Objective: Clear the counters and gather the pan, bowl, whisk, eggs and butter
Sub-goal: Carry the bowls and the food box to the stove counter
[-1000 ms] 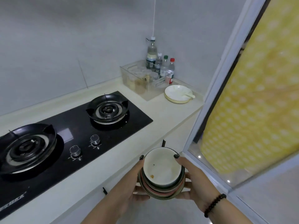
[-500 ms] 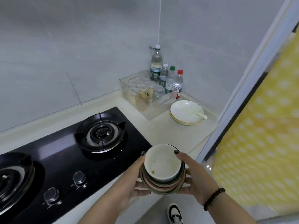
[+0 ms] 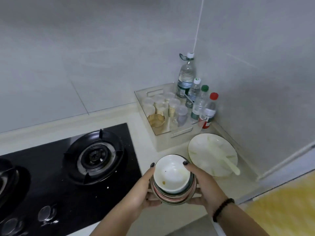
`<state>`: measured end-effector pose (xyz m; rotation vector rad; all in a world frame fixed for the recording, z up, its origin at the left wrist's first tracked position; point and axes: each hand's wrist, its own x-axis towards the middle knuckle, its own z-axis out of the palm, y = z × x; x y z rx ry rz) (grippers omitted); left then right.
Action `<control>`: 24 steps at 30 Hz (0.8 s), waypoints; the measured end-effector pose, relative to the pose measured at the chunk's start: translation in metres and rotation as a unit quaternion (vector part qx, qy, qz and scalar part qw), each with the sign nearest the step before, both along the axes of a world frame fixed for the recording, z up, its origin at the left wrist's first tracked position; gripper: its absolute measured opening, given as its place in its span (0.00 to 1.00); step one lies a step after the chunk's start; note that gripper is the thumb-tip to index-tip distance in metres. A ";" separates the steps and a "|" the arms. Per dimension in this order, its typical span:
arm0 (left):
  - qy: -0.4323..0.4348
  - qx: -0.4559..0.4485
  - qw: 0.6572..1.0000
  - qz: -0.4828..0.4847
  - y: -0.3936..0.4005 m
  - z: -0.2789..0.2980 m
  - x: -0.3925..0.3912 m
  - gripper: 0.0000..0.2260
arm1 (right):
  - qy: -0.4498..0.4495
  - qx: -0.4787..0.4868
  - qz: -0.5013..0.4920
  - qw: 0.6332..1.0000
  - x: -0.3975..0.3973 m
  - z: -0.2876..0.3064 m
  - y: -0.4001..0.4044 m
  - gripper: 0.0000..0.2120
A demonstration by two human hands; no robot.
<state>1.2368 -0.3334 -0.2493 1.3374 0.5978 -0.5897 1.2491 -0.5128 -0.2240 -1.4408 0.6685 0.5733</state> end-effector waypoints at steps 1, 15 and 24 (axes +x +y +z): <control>0.006 -0.002 1.000 0.007 -0.006 -0.005 0.008 0.22 | -0.002 -0.001 0.011 1.000 0.010 -0.004 -0.006 0.15; 0.035 0.029 0.997 0.060 -0.027 -0.041 0.073 0.24 | 0.025 0.012 0.041 0.999 0.087 -0.045 -0.024 0.14; 0.033 0.043 0.993 0.102 0.010 -0.055 0.065 0.23 | 0.019 0.040 0.086 0.995 0.090 -0.050 0.016 0.11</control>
